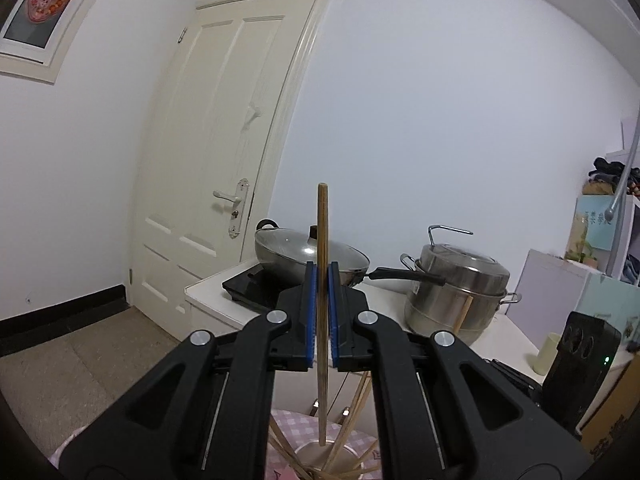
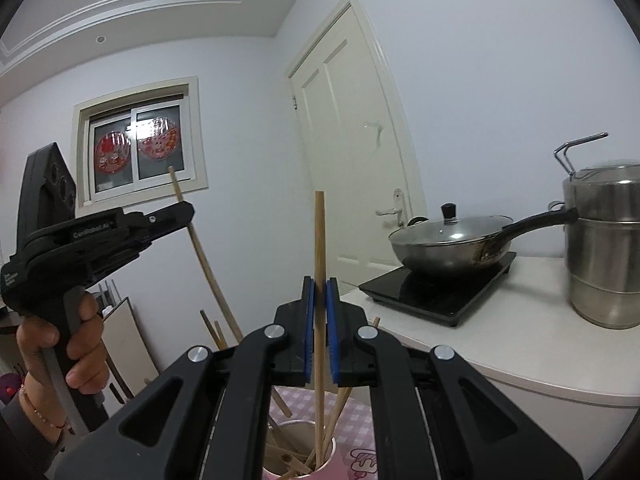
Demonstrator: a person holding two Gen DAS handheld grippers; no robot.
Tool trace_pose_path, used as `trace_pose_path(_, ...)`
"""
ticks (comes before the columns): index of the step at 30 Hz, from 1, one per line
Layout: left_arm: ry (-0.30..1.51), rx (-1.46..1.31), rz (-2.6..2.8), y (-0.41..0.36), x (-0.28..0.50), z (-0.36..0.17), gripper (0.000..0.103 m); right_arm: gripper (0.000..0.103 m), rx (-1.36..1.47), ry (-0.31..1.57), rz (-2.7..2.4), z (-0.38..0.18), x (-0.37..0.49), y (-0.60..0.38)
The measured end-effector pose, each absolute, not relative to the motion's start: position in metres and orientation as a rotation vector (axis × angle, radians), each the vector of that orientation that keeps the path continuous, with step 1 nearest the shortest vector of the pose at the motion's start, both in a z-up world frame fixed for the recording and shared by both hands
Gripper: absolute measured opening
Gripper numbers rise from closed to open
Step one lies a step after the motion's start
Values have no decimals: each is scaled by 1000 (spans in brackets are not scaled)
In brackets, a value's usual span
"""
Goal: Organize utensils
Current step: 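Carry both upright chopsticks over the pink cup and lower them in, then open both tools to release the chopsticks into the pink cup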
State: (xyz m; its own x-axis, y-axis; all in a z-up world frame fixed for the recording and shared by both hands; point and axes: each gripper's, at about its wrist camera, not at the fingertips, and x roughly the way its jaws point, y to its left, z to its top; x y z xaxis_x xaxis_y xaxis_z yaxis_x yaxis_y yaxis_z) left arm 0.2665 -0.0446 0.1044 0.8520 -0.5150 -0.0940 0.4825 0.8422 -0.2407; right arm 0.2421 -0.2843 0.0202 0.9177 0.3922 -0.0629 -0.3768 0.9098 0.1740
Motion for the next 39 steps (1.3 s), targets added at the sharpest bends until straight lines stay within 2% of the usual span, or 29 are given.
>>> trace_pose_path(11,306,-176,-536,-52,294,49,6,5,180,143,425,-1,244,-288)
trace_pose_path(32,382,-190,-574,-53,295,54,8,7,143,169,424,7,237,-282)
trace_pose_path(34,389,-199,-586,-53,295,55,23,7,142,173,420,8,237,-281)
trace_pose_path(35,384,-200,-582,-54,294,56,52,7,142,175,420,8,237,-281)
trace_pose_path(36,361,-204,-583,-53,290,58,60,7,142,176,420,8,237,-281)
trace_pose_path(39,338,-182,-582,-53,282,63,60,7,139,176,417,9,237,-282)
